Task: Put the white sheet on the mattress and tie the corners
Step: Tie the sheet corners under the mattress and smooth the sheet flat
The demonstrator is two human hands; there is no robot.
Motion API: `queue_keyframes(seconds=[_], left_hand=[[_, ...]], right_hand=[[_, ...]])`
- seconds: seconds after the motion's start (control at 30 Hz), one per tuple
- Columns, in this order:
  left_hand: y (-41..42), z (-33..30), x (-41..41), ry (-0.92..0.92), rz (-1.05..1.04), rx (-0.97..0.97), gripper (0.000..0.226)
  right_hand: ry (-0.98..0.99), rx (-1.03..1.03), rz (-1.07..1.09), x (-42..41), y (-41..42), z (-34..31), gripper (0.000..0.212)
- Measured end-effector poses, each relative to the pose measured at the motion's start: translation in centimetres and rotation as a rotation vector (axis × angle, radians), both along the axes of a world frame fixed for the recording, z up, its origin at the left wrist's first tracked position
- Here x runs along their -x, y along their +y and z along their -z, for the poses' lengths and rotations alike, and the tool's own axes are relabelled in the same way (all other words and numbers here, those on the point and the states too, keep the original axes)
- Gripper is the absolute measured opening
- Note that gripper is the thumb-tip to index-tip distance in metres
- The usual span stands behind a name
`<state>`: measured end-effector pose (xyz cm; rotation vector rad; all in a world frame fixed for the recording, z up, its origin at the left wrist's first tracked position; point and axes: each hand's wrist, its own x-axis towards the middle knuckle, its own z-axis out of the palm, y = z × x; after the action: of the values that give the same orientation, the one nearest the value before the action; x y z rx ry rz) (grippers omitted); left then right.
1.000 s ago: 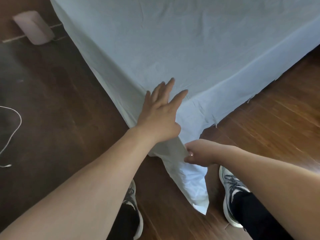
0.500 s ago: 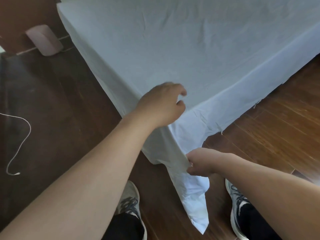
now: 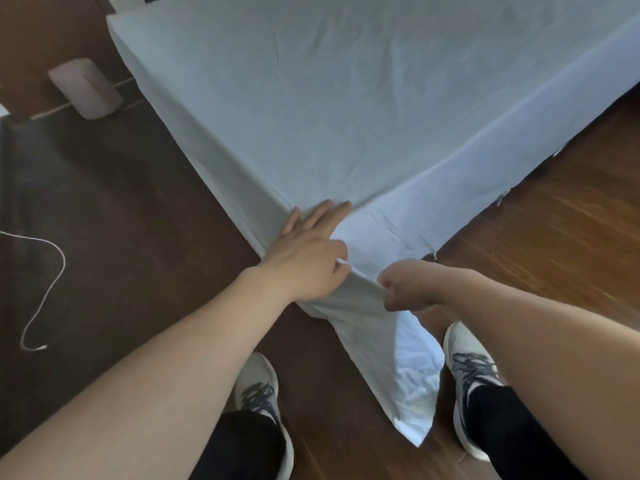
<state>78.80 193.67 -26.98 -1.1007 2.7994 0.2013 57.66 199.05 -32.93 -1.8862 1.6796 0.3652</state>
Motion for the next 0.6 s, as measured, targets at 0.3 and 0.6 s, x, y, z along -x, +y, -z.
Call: queue_keyframes(seconds=[0.3,0.6], left_hand=[[1.4,-0.3,0.2,0.203,-0.221,0.045,0.012],[0.6,0.5,0.8,0.370,-0.238,0.161,0.035]], right_hand=[[0.058,0.340,0.289,1.1,-0.1,0.1,0.008],[0.152,0.542,0.363,2.4,-2.0,1.7,0.013]])
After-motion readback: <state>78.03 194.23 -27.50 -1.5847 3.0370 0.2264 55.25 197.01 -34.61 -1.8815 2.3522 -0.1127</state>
